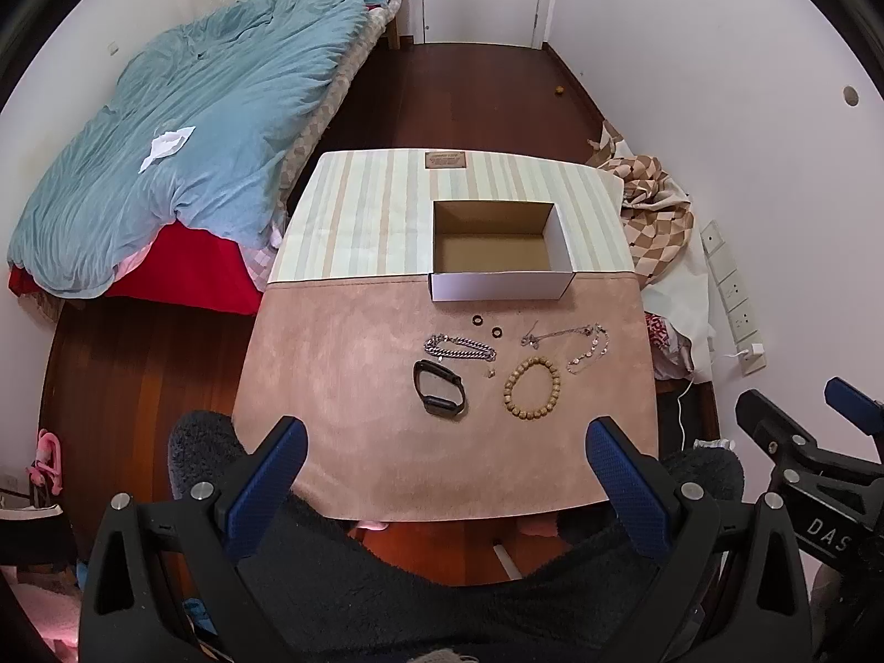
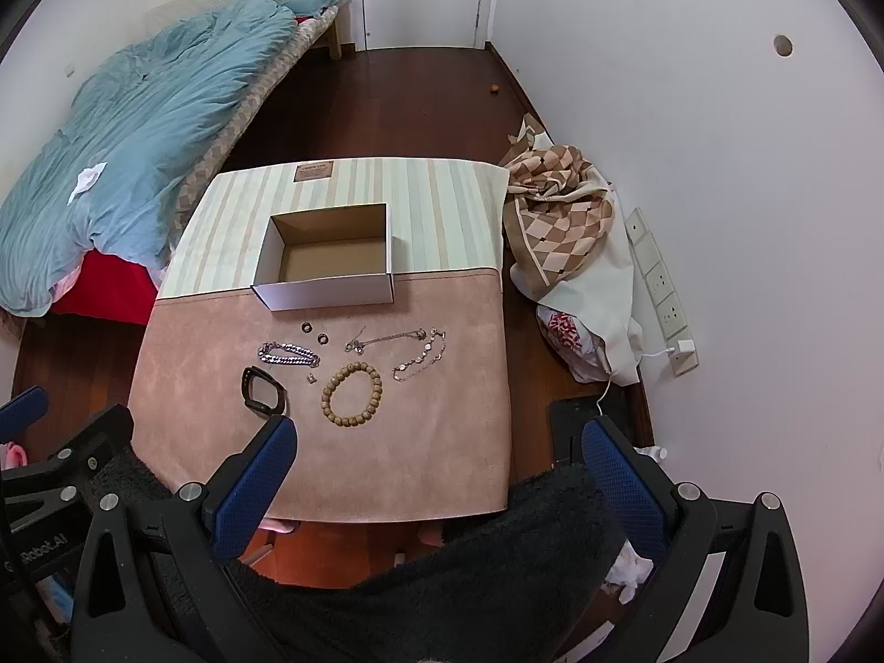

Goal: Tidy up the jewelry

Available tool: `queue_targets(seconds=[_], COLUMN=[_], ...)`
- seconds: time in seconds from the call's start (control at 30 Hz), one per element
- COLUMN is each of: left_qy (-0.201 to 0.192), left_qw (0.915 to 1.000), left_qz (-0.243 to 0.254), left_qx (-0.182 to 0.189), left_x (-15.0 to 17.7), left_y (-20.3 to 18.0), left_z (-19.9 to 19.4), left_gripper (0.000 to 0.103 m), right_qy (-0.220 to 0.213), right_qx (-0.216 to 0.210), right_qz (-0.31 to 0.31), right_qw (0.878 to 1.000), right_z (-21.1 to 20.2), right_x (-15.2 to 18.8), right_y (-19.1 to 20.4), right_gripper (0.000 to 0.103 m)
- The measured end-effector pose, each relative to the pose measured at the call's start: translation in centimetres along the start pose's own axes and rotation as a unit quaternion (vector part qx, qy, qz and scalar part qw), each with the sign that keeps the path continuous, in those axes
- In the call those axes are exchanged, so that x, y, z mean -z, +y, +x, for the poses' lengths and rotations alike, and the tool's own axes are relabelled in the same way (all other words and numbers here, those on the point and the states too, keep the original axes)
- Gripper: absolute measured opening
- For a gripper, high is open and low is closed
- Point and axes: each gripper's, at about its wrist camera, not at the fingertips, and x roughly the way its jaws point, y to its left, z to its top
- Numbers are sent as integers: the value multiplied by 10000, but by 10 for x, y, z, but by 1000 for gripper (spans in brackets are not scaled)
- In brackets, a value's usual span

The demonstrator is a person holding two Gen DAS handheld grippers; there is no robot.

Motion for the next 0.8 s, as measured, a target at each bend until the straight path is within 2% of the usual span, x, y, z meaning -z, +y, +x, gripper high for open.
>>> queue_targets(seconds=[0.8], left_qy=[-79], left_qw=[10000], left_qz=[-4], left_qx=[60], left_x=[-7], left_y=[0], left_z=[-8], left_gripper=[103], right_qy=[-46], right_qx=[41], right_qz=[-11], right_qw=[10000], right_z=[-5], right_x=[0], right_y=[0], right_gripper=[103])
